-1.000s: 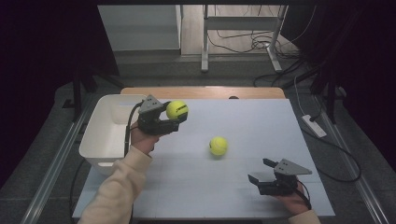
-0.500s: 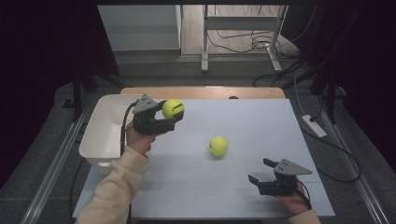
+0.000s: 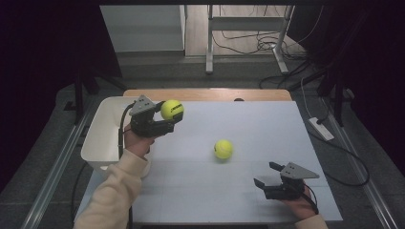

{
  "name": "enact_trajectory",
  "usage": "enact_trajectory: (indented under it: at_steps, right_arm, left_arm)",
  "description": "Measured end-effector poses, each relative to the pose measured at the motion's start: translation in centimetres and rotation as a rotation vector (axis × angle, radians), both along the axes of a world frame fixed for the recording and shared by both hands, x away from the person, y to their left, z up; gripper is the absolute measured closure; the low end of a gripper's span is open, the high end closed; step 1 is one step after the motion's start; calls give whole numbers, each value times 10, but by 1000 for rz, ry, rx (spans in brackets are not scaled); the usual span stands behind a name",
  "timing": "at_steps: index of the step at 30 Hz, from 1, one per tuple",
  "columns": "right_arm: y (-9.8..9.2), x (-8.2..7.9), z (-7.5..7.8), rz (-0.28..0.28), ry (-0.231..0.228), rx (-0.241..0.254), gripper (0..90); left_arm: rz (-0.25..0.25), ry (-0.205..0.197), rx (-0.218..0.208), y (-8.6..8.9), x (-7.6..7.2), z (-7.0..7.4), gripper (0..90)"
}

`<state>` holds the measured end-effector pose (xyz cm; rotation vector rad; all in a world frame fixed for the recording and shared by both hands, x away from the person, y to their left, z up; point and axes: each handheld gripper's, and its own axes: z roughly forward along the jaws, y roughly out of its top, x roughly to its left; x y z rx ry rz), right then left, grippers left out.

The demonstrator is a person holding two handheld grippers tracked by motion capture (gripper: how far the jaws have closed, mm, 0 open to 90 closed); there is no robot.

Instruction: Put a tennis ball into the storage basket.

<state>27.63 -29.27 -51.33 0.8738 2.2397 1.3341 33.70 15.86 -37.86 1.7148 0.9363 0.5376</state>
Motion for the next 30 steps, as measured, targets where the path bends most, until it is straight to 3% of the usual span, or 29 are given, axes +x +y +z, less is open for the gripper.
enact_trajectory:
  at_steps: [30]
  right_arm:
    - [0, 0, 0, -4, 0, 0, 126]
  left_arm:
    - [54, -9, -22, 24, -3, 8, 269]
